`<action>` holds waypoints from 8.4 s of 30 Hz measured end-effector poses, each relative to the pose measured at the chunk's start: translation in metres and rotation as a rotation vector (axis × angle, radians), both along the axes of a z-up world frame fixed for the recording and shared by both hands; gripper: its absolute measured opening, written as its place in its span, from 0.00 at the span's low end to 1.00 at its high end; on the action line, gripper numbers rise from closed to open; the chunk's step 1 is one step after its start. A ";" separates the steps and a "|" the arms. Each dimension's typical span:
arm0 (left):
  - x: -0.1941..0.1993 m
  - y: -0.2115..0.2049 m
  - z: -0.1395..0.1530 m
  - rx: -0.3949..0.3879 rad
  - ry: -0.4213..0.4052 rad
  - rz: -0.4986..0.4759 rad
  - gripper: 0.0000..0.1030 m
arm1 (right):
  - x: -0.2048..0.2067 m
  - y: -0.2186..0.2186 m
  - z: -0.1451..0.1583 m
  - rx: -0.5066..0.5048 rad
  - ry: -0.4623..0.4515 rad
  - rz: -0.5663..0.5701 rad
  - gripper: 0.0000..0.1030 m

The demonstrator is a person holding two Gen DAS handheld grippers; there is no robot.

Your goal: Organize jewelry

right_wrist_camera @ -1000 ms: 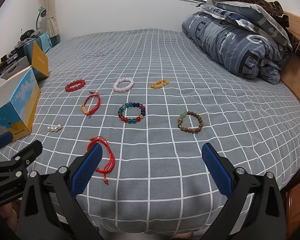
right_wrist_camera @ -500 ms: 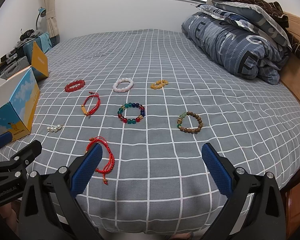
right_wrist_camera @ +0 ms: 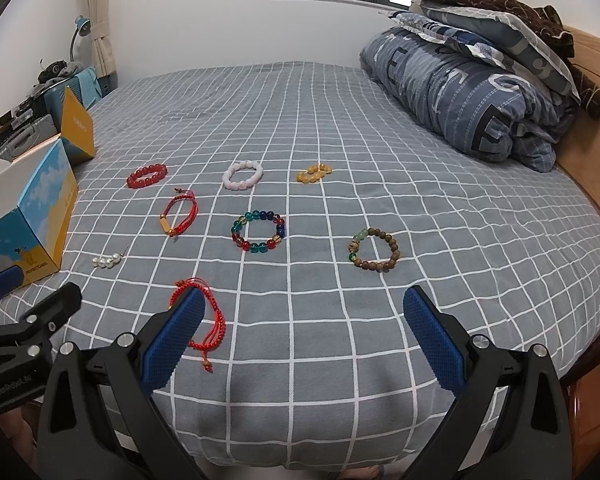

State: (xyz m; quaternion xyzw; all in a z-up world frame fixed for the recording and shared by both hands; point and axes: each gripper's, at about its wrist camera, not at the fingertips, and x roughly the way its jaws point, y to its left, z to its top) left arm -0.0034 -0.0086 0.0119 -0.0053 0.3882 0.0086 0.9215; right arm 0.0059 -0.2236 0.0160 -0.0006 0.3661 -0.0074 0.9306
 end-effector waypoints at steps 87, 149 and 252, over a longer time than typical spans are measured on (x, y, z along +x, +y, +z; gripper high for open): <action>0.204 -0.017 -0.069 0.001 0.274 -0.039 0.10 | 0.158 -0.079 -0.090 0.051 0.335 -0.141 0.10; 0.070 0.083 0.059 0.003 -0.069 0.054 0.11 | 0.091 0.040 0.022 0.013 0.004 0.006 0.10; 0.040 0.272 0.082 -0.020 0.036 0.402 0.95 | 0.119 0.294 0.090 -0.046 0.101 0.370 0.93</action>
